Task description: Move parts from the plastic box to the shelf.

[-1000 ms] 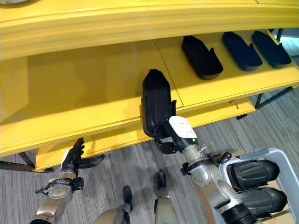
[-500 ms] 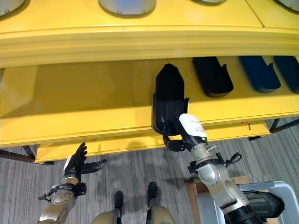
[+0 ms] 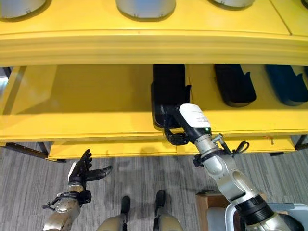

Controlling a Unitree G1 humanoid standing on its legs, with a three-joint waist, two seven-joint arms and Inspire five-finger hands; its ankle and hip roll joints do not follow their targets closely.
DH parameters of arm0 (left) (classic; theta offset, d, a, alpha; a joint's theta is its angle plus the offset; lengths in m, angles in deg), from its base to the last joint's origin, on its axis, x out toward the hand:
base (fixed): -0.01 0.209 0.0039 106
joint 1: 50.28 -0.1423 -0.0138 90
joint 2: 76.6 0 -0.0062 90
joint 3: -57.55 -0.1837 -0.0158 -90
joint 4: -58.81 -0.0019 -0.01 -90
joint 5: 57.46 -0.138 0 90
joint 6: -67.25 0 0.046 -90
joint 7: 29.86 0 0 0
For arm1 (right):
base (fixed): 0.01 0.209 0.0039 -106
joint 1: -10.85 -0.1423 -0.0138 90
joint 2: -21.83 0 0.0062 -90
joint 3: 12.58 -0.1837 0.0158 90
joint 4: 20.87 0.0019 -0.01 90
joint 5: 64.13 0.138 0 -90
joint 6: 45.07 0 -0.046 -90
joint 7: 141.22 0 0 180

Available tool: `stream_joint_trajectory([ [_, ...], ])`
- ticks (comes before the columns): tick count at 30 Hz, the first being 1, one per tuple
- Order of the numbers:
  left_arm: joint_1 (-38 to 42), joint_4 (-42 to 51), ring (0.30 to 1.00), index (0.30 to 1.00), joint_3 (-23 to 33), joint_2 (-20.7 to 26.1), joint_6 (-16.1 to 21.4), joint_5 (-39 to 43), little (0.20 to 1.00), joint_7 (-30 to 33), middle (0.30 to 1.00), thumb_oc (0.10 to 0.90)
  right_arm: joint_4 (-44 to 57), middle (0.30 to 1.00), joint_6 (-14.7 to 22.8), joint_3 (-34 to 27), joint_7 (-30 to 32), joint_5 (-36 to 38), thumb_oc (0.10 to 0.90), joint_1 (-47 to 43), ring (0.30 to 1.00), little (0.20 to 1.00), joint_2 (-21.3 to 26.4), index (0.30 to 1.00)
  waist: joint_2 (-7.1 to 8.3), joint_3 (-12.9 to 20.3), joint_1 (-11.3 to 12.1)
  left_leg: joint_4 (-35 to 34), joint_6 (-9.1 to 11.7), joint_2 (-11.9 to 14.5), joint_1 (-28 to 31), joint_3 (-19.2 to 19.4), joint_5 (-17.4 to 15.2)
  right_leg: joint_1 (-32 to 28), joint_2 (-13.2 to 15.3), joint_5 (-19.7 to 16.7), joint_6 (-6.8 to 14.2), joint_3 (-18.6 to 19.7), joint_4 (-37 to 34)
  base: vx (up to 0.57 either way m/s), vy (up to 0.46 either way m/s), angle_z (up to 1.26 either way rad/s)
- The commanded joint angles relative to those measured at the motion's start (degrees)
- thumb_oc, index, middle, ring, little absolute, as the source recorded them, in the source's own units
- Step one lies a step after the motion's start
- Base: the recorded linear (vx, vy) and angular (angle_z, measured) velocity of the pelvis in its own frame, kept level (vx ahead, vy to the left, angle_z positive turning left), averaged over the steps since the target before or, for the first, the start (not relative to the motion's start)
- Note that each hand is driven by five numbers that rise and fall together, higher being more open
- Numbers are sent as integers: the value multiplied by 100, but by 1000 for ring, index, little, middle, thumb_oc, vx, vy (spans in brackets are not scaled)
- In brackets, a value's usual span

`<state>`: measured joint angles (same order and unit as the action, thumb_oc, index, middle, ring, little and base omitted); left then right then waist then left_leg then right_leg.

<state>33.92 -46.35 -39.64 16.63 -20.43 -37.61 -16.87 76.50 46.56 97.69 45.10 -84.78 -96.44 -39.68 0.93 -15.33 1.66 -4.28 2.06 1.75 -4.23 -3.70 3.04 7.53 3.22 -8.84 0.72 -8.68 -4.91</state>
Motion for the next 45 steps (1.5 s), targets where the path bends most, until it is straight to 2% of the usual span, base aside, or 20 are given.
stream_joint_trajectory([
  [1,58,400,1000,1000,-108,306,406,106,1000,-68,1000,900,-35,300,326,90,288,309,400,-1092,300,300,511,300,-8,459,202,-23,8,220,23,248,16,791,238,936,291,326,1690,-101,-2,6],
  [7,85,570,1000,1000,-95,473,471,196,1000,-42,1000,900,-419,300,193,381,390,521,400,-2053,300,300,1072,300,-21,189,305,292,-7,118,-485,241,-9,1257,312,950,277,340,1986,-80,4,4],
  [10,35,741,1000,1000,-74,628,509,229,1000,-49,1000,900,-677,300,128,723,437,708,400,-2916,300,300,1439,300,-26,-32,385,708,-38,2,-941,238,-127,1630,379,944,258,406,2220,-85,19,2],
  [13,38,803,1000,1000,-76,673,516,259,1000,-30,1000,900,-924,300,74,927,494,810,400,-3365,300,300,1578,300,-48,-116,399,826,-53,-34,-1110,260,-175,1798,410,941,259,434,2327,-50,34,1],
  [16,91,921,1000,1000,-112,686,573,487,1000,25,1000,900,-1063,300,92,1184,475,1323,400,-3910,300,300,1709,300,-54,-300,424,1065,-64,-84,-1406,299,-239,2121,421,922,262,485,2525,-59,25,1],
  [18,129,949,1000,1000,-130,722,589,486,1000,33,1000,900,-1183,300,81,1507,462,1304,400,-4429,300,300,1978,300,-45,-377,432,1183,-48,-113,-1591,331,-279,2317,441,930,265,511,2639,-43,10,0],
  [21,194,946,1000,1000,-146,718,609,550,1000,77,1000,900,-1505,300,18,1946,511,1365,400,-5058,300,300,2122,300,-52,-465,412,1294,-44,-148,-1759,344,-307,2520,458,956,272,548,2797,-27,10,5],
  [24,314,972,1000,1000,-238,713,654,610,1000,84,1000,900,-1791,300,6,2221,583,1514,400,-5535,300,300,2086,300,-65,-557,387,1340,-56,-170,-1829,382,-347,2651,452,964,263,599,2878,2,11,3],
  [30,479,935,1000,1000,-252,706,693,612,1000,195,1000,900,-1999,300,20,2287,613,1680,400,-5612,300,300,1854,300,-73,-640,367,1313,-93,-190,-1785,377,-387,2691,430,973,261,640,2911,18,6,-3],
  [45,562,1070,1000,1000,-196,674,775,670,1000,298,1000,900,-2159,300,-34,2027,600,1700,400,-5105,300,300,1254,300,-151,-649,384,1235,-129,-245,-1643,401,-431,2610,409,889,286,695,2778,0,0,0],
])
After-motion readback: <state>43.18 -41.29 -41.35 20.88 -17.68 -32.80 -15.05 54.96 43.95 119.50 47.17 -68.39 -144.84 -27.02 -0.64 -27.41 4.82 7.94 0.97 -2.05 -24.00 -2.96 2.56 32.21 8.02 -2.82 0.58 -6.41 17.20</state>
